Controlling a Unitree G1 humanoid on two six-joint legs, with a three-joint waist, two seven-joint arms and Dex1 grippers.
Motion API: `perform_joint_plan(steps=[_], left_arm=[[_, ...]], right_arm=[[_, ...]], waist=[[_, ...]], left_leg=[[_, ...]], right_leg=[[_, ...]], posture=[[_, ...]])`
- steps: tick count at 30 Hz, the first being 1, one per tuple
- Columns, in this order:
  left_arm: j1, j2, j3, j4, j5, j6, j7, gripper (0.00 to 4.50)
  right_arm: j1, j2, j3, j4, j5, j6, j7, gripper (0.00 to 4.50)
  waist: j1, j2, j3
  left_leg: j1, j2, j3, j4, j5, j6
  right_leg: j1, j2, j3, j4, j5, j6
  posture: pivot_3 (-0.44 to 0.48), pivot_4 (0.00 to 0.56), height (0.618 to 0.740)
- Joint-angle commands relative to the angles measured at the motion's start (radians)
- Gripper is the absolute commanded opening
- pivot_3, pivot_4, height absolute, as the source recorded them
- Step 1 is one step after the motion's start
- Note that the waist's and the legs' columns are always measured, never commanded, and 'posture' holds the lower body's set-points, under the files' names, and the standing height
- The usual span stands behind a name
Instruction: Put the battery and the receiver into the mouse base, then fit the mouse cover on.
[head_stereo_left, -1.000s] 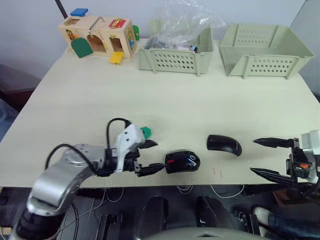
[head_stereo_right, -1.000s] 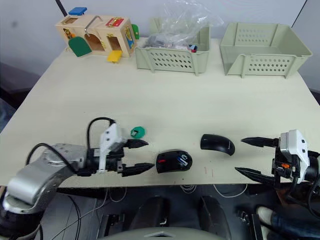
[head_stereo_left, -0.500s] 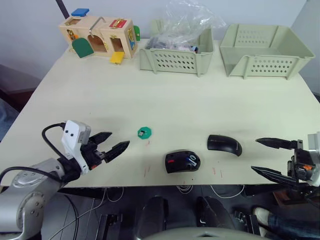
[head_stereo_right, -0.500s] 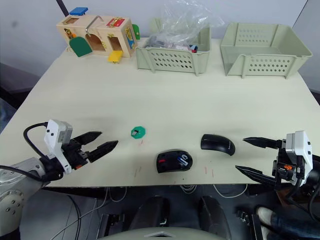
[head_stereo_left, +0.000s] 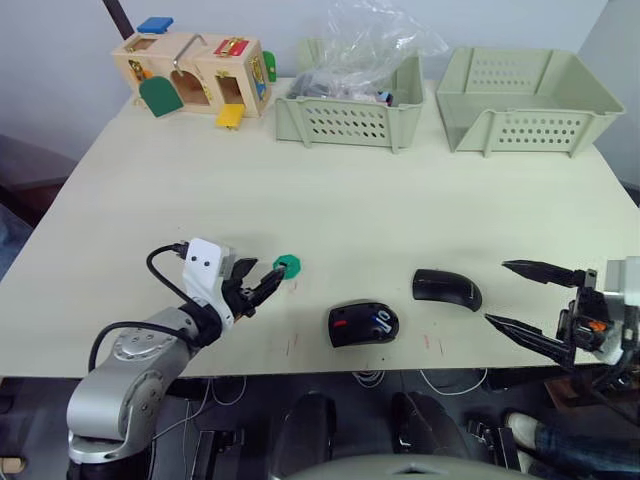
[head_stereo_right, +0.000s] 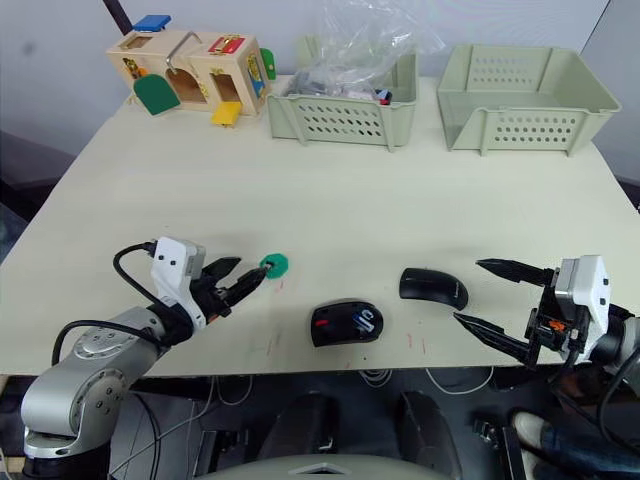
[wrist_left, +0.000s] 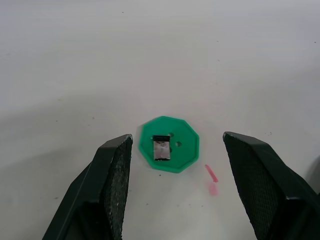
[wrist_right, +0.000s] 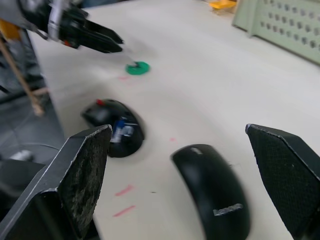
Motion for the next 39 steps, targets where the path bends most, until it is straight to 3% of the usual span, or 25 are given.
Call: perform_joint_plan(steps=[1,6,13,20,34,36,39], left_arm=[[-0.016,-0.005,0.002,-0.022,-0.007,-0.010,0.016,3.10],[-0.020,-0.012,0.003,-0.025,-0.016,-0.001,0.031,3.10],[-0.027,-0.007,0.013,0.001,-0.014,-0.020,0.018,3.10],[-0.033,-0.019,0.000,0.014,-0.011,-0.014,0.030,3.10],[-0.039,-0.016,-0.082,-0.024,0.098,0.020,0.144,3.10],[-0.043,-0.014,-0.093,-0.035,0.101,0.030,0.148,2.26],[-0.053,-0.024,-0.109,-0.061,0.109,0.058,0.174,2.26]], right_arm=[[0.018,-0.022,-0.024,-0.022,0.070,0.009,0.049,4.50],[0.021,-0.050,-0.043,-0.009,0.117,0.012,0.106,4.50],[0.065,0.011,-0.052,0.023,-0.015,-0.122,0.078,4.50],[0.124,-0.017,-0.116,0.079,0.131,-0.104,0.252,4.50],[0.050,-0.023,-0.091,0.125,0.139,-0.080,0.247,4.50],[0.038,-0.028,-0.095,0.132,0.152,-0.068,0.253,4.50],[0.017,-0.048,-0.108,0.156,0.166,-0.051,0.270,4.50]], waist=[[0.001,0.000,0.000],[0.000,0.000,0.000],[0.001,-0.001,0.000],[0.001,0.000,0.000],[0.001,0.000,0.000],[0.002,0.000,0.000],[0.002,0.000,0.000]], left_leg=[[0.000,0.000,0.000,0.000,0.000,0.000],[0.000,0.000,0.000,0.000,0.000,0.000],[0.000,0.000,0.000,0.000,0.000,0.000],[0.000,0.000,0.000,0.000,0.000,0.000],[0.000,0.000,0.000,0.000,0.000,0.000],[0.000,0.000,0.000,0.000,0.000,0.000],[0.000,0.000,0.000,0.000,0.000,0.000]], right_leg=[[0.000,0.000,0.000,0.000,0.000,0.000],[0.000,0.000,0.000,0.000,0.000,0.000],[0.000,0.000,0.000,0.000,0.000,0.000],[0.000,0.000,0.000,0.000,0.000,0.000],[0.000,0.000,0.000,0.000,0.000,0.000],[0.000,0.000,0.000,0.000,0.000,0.000],[0.000,-0.001,0.000,0.000,0.000,0.000]], posture=[[0.000,0.150,0.740],[0.000,0.150,0.740],[0.000,0.150,0.740],[0.000,0.150,0.740],[0.000,0.150,0.740],[0.000,0.150,0.740],[0.000,0.150,0.740]])
